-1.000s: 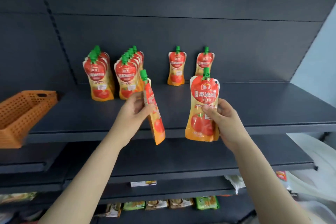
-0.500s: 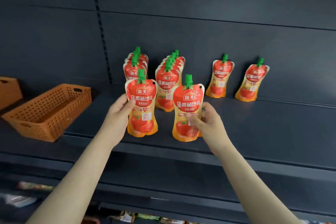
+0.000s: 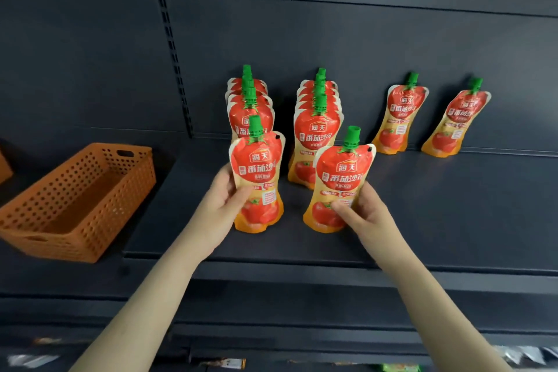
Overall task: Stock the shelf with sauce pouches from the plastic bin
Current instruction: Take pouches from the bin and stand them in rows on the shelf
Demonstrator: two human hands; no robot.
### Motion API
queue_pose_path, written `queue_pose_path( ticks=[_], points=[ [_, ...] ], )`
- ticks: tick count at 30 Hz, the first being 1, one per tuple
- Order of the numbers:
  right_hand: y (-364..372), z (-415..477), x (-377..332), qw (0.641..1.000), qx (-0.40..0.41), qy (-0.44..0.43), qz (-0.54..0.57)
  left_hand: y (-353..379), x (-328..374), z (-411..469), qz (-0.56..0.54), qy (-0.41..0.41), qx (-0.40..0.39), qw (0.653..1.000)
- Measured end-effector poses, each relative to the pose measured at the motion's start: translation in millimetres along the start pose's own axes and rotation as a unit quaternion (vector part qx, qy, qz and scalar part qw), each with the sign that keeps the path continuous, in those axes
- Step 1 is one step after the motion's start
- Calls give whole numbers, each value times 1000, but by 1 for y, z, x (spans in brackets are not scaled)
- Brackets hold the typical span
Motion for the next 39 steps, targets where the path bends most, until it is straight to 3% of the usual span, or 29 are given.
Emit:
queue_pose_path(
  ticks=[5, 12, 26, 39],
  points=[
    [2, 3, 7, 998, 2, 13, -58, -8, -16, -4, 86, -39, -83, 992],
    [9, 31, 9, 993, 29, 12, -117, -18, -10, 25, 98, -43, -92, 990],
    [15, 58, 8, 977, 136, -12, -163, -33, -19, 51, 96, -22, 19, 995],
    [13, 60, 23, 975, 104, -4, -198, -35, -34, 51, 174, -12, 55, 983]
  ],
)
Point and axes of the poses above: each hand's wrist, its own z-axis towards the middle knuckle, its own y-axis out of the palm, x = y × z, the point moved 3 cm from there along z, towards the middle knuckle, and after that the axes turned 9 degrees about -x, right-handed, at the moved point
